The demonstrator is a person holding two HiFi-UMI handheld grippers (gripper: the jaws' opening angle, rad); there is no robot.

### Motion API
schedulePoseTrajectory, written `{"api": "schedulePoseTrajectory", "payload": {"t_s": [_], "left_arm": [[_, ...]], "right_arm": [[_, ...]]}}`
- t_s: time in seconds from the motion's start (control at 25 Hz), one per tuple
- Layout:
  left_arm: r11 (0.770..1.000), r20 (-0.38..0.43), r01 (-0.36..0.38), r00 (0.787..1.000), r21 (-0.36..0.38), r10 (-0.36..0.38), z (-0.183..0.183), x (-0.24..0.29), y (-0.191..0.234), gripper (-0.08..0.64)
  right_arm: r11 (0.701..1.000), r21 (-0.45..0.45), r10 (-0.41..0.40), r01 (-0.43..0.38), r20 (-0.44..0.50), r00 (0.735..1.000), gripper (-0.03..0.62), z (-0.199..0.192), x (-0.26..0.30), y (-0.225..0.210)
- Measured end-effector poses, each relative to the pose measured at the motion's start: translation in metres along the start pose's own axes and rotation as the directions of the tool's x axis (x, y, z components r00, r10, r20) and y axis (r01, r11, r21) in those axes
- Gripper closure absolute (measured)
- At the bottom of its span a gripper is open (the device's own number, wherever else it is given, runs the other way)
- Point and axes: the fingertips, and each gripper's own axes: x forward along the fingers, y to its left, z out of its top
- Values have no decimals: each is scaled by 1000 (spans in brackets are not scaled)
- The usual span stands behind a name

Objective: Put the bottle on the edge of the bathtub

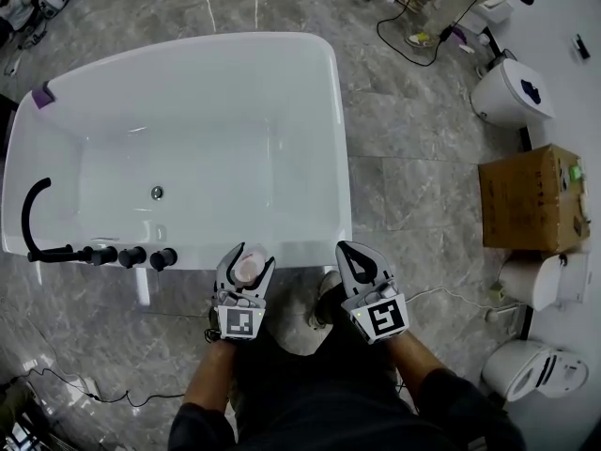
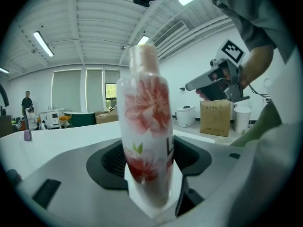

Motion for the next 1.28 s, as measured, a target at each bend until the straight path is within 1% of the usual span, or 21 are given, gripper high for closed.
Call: {"api": "schedulePoseTrajectory", "payload": {"t_s": [0.24,0.44,0.6,0.72,0.92,1.04,1.2,1.28], "left_arm": [[1000,-46,12,999,0,-12,10,-25,-2,275],[1000,-78,25,997,10,-24,31,-48,-1,275],[1000,-96,13,995,0,-12,56,-68,6,279],[1000,-92,-4,996,-21,2,89,-87,13,290],[999,-60,-7,998,-31,5,160,-114,20,319],[1000,-39,-5,999,-23,4,203,-130,25,356],[1000,2,-5,1000,-28,5,256,-152,29,401],[1000,25,-2,1000,-19,3,277,-159,31,442]], "right_arm": [[1000,3,12,-12,22,1000,591,24,-11,8],[1000,23,10,-11,25,1000,591,53,-28,16],[1000,11,14,-14,42,999,591,84,-45,23],[1000,16,8,-9,53,999,591,113,-61,28],[1000,18,3,-4,62,998,591,159,-91,34],[1000,17,3,-4,72,997,591,189,-108,40],[1000,20,11,-13,83,997,591,218,-131,50],[1000,12,12,-13,91,996,591,232,-139,52]]}}
